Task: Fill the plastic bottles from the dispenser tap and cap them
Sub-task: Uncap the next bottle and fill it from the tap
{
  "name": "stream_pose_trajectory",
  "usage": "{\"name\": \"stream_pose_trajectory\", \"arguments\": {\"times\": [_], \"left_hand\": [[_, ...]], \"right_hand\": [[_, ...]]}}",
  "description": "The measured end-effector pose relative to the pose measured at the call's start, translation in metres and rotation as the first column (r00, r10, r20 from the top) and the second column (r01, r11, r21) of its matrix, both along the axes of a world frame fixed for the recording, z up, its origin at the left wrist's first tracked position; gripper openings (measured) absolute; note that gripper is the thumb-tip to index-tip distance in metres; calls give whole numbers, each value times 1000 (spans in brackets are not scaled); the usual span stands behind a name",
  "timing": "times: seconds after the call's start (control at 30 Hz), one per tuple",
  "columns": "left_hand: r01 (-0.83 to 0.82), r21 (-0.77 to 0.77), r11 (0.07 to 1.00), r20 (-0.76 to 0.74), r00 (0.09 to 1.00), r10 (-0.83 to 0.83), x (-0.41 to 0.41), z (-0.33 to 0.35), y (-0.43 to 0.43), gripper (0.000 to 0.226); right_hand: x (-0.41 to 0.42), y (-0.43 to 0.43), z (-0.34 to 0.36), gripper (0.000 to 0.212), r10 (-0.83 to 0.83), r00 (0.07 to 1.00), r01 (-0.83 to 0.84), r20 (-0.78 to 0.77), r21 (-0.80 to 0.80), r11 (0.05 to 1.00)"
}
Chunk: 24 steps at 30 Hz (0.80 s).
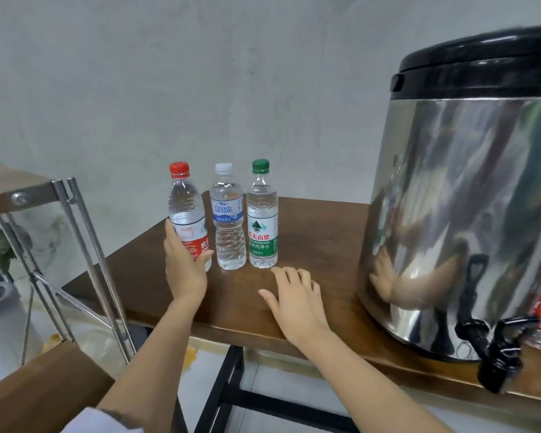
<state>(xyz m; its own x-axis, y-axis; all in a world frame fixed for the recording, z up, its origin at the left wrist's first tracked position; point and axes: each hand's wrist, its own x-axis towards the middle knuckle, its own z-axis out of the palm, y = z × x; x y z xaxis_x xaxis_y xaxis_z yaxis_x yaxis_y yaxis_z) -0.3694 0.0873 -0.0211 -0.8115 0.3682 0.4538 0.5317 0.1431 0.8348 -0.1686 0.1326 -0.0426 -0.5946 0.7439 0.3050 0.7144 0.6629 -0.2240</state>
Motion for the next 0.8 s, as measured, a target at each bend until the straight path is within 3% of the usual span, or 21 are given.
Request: {"name": "stream_pose_trajectory", "arguments": {"times": [0.2,0.3,0.47,0.67,0.8], "left_hand": [[13,-38,999,152,988,-7,21,-13,-15,91],[29,-54,998,36,999,-27,57,-11,-33,78],[232,124,965,-74,972,-225,153,20,-53,51],[551,259,793,-261,831,-491,279,57,-65,29],[667,213,714,-393,727,-562,338,68,-66,24]], "right_hand": [[7,-9,7,42,69,995,-64,-76,66,996],[24,-25,15,42,108,978,-96,-179,73,993],[87,-69,45,39,229,879,-156,-419,200,967],[208,-103,97,35,265,769,-96,-581,305,948],[289,-87,111,32,188,731,33,-656,309,950]]}}
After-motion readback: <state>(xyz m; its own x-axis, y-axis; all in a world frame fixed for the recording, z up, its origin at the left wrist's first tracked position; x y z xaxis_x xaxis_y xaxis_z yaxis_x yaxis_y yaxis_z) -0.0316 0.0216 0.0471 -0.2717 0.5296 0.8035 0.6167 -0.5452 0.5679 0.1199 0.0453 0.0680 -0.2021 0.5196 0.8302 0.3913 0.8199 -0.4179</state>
